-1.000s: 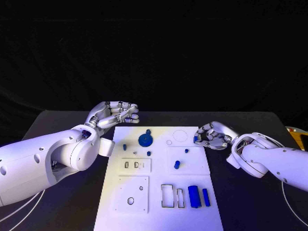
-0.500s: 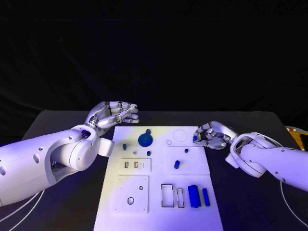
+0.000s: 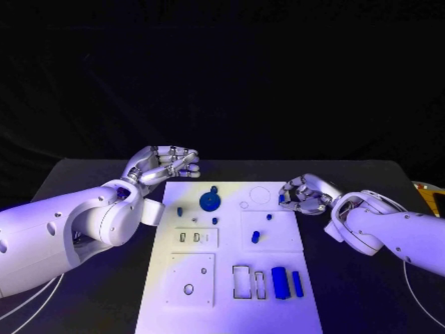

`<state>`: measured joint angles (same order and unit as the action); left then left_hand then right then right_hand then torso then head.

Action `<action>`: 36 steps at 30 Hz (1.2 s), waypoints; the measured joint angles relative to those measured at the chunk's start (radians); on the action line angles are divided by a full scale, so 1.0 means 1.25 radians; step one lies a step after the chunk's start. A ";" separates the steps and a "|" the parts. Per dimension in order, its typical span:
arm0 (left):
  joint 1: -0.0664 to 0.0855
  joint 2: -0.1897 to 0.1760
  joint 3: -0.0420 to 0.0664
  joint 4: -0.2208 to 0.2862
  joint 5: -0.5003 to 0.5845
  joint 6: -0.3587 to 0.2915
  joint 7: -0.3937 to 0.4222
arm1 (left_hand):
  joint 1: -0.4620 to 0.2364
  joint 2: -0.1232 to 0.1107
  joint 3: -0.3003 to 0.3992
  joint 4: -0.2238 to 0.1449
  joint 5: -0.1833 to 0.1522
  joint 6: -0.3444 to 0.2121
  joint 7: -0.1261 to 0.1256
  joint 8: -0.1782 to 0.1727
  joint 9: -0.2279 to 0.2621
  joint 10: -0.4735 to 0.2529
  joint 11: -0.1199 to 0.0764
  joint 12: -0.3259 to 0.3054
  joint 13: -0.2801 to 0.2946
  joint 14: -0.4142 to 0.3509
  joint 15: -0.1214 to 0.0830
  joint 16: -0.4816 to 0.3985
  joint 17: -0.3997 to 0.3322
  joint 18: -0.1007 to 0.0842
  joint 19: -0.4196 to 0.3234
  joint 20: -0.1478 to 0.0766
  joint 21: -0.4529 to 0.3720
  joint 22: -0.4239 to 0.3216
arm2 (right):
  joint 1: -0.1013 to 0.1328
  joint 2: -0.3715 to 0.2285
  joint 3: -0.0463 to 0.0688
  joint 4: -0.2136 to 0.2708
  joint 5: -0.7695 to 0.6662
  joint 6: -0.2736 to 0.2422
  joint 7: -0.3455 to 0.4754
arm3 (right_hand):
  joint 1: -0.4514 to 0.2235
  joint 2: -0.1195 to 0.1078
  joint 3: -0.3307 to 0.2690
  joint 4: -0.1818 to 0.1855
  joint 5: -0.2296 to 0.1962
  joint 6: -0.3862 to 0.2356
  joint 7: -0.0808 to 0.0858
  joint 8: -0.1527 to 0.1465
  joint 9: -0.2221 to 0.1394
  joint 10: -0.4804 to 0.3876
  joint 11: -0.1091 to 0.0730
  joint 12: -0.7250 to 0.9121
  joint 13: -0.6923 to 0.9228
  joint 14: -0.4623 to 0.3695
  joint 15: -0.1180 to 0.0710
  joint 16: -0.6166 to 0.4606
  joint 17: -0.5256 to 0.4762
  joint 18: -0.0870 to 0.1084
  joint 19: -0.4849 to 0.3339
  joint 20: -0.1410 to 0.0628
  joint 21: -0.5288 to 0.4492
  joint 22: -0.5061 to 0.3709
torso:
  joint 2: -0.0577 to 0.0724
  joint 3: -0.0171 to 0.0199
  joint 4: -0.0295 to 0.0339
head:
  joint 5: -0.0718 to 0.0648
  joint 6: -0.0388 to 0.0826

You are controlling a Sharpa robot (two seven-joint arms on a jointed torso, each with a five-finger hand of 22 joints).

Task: Assemble the parts on the task board

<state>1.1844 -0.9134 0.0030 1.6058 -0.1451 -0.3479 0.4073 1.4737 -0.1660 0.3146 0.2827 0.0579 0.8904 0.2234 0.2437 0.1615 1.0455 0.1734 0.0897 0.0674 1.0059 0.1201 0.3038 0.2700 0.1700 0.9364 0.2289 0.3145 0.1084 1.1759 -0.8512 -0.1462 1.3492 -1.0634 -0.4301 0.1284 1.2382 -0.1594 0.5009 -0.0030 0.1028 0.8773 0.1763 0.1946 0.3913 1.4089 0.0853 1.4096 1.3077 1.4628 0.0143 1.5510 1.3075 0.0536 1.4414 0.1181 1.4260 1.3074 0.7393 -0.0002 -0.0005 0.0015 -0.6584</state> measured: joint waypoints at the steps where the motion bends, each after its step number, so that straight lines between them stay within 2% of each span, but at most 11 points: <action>1: 0.000 0.000 0.000 0.000 0.000 0.000 0.000 | 0.000 0.000 0.000 0.000 0.000 0.000 0.000 0.000 0.000 0.000 0.000 0.000 0.000 0.000 0.000 0.000 0.000 0.000 0.000 0.000 0.000 0.000 | 0.000 0.000 0.000 0.000 0.000 0.000 0.000 | 0.000 0.000 0.000 0.000 0.000 0.000 0.000 0.000 0.000 0.000 0.000 0.000 0.000 0.000 0.000 0.000 0.000 0.000 0.000 0.000 0.000 0.000 | 0.000 0.0000 0.0001 | 0.000 0.000; 9: 0.000 0.000 0.000 -0.001 0.000 0.000 -0.001 | 0.000 0.000 0.000 0.000 0.000 0.000 0.000 0.000 0.000 0.000 0.000 0.000 0.000 0.000 0.000 0.000 0.000 0.000 0.000 0.000 0.000 0.000 | 0.000 0.004 0.000 0.000 -0.001 0.000 -0.003 | 0.000 0.000 0.000 0.000 0.004 0.000 0.000 0.000 0.000 0.000 0.000 0.000 0.000 0.000 0.000 0.000 0.000 0.000 0.000 0.000 0.000 0.000 | 0.000 -0.0002 0.0001 | -0.002 -0.002; 13: 0.000 0.000 0.000 -0.001 0.000 0.000 -0.001 | 0.000 0.000 0.000 0.000 0.000 0.000 0.000 0.000 0.000 0.000 0.000 0.000 0.000 0.000 0.000 0.000 0.000 0.000 0.000 0.000 0.000 0.000 | -0.001 0.005 0.000 -0.001 -0.002 -0.001 -0.003 | 0.000 0.000 0.000 0.000 0.004 0.021 -0.008 0.011 0.006 0.000 0.000 0.000 0.000 0.000 0.000 0.000 0.000 0.000 0.000 0.000 0.000 0.000 | 0.000 -0.0002 0.0001 | -0.002 -0.003; 18: 0.000 0.000 0.000 -0.001 0.000 0.000 -0.001 | 0.000 0.000 0.000 0.000 0.000 0.000 0.000 0.000 0.000 0.000 0.000 0.000 0.000 0.000 0.000 0.000 0.000 0.000 0.000 0.000 0.000 0.000 | -0.001 0.005 0.000 -0.001 -0.002 -0.003 -0.004 | -0.006 0.013 0.008 0.001 0.004 0.049 -0.020 0.028 0.013 0.009 -0.009 0.005 0.000 0.003 -0.003 0.000 0.000 0.000 0.004 -0.004 0.004 0.001 | 0.000 0.0000 0.0005 | -0.001 -0.004; 20: 0.000 0.000 0.000 -0.001 0.000 0.000 -0.001 | 0.000 0.000 0.000 0.000 0.000 0.000 0.000 0.000 0.000 0.000 0.000 0.000 0.000 0.000 0.000 0.000 0.000 0.000 0.000 0.000 0.000 0.000 | -0.001 0.005 0.000 -0.001 -0.002 -0.005 -0.004 | -0.004 0.019 0.010 0.003 0.004 0.059 -0.024 0.034 0.015 0.013 -0.013 0.008 0.000 0.003 -0.011 0.000 0.000 0.000 0.005 -0.005 0.004 0.001 | 0.000 0.0004 0.0005 | -0.001 -0.004; 23: 0.000 0.000 0.000 -0.001 0.000 0.000 -0.001 | 0.000 0.000 0.000 0.000 0.000 0.000 0.000 0.000 0.000 0.000 0.000 0.000 0.000 0.000 0.000 0.000 0.000 0.000 0.000 0.000 0.000 0.000 | -0.001 0.005 0.000 -0.001 -0.002 -0.008 -0.004 | -0.003 0.023 0.014 -0.001 0.004 0.067 -0.030 0.042 0.017 0.014 -0.014 0.008 0.000 0.003 -0.012 0.000 0.000 0.000 0.009 -0.009 0.004 0.001 | 0.000 0.0005 0.0005 | -0.001 -0.005; 24: 0.000 0.000 0.000 -0.001 0.000 0.000 -0.001 | 0.000 0.000 0.000 0.000 0.000 0.000 0.000 0.000 0.000 0.000 0.000 0.000 0.000 0.000 0.000 0.000 0.000 0.000 0.000 0.000 0.000 0.000 | -0.001 0.005 0.000 -0.001 -0.002 -0.010 -0.004 | -0.002 0.026 0.017 -0.001 0.003 0.070 -0.033 0.045 0.018 0.016 -0.019 0.007 0.000 0.002 -0.016 0.000 0.000 0.000 0.009 -0.009 0.004 0.001 | 0.000 0.0005 0.0005 | -0.001 -0.005; 26: 0.000 0.000 0.000 -0.002 0.000 0.000 -0.001 | 0.000 0.000 0.000 0.000 0.000 0.000 0.000 0.000 0.000 0.000 0.000 0.000 0.000 0.000 0.000 0.000 0.000 0.000 0.000 0.000 0.000 0.000 | -0.001 0.005 0.000 0.000 -0.002 -0.014 -0.004 | 0.000 0.028 0.023 -0.003 -0.001 0.070 -0.033 0.051 0.018 0.016 -0.024 0.007 0.000 0.003 -0.018 0.000 0.000 0.000 0.011 -0.011 0.004 0.001 | 0.000 0.0005 0.0005 | 0.000 -0.005; 32: 0.000 0.000 0.000 -0.002 0.000 0.001 -0.001 | 0.000 0.000 0.000 0.000 0.000 0.000 0.000 0.000 0.000 0.000 0.000 -0.004 0.000 0.000 0.000 0.000 0.002 0.000 0.000 0.000 0.000 -0.001 | -0.002 0.004 0.000 0.008 -0.002 -0.030 -0.001 | 0.006 0.045 0.033 -0.009 -0.006 0.069 -0.035 0.052 0.017 0.019 -0.027 0.007 0.000 0.003 -0.023 0.000 0.000 0.000 0.014 -0.014 0.009 0.000 | -0.001 0.0011 0.0000 | 0.000 -0.005; 36: 0.000 0.000 0.000 -0.003 0.000 0.001 -0.001 | 0.000 0.000 0.000 0.000 0.000 0.000 0.000 0.000 0.000 0.000 0.000 -0.004 0.000 0.000 0.000 0.000 0.002 0.000 0.000 0.000 0.000 -0.001 | -0.001 -0.002 0.000 0.031 -0.001 -0.040 -0.002 | 0.008 0.049 0.037 -0.008 -0.008 0.068 -0.035 0.052 0.017 0.019 -0.027 0.007 0.000 0.003 -0.023 0.000 0.000 0.000 0.011 -0.017 0.009 0.000 | -0.001 0.0010 -0.0002 | 0.001 -0.005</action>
<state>1.1842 -0.9140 0.0030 1.6025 -0.1451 -0.3470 0.4059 1.4737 -0.1660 0.3145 0.2827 0.0579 0.8904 0.2234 0.2437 0.1615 1.0455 0.1734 0.0842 0.0674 1.0059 0.1201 0.3039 0.2721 0.1700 0.9363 0.2289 0.3145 0.1069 1.1743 -0.8535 -0.1464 1.3875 -1.0646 -0.4796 0.1262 1.2487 -0.0982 0.5471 -0.0125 0.0932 0.9626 0.1325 0.2597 0.4127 1.4324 0.0512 1.4189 1.3074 1.4664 -0.0148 1.5510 1.3078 0.0535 1.4555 0.0963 1.4376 1.3079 0.7383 0.0011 -0.0007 0.0032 -0.6644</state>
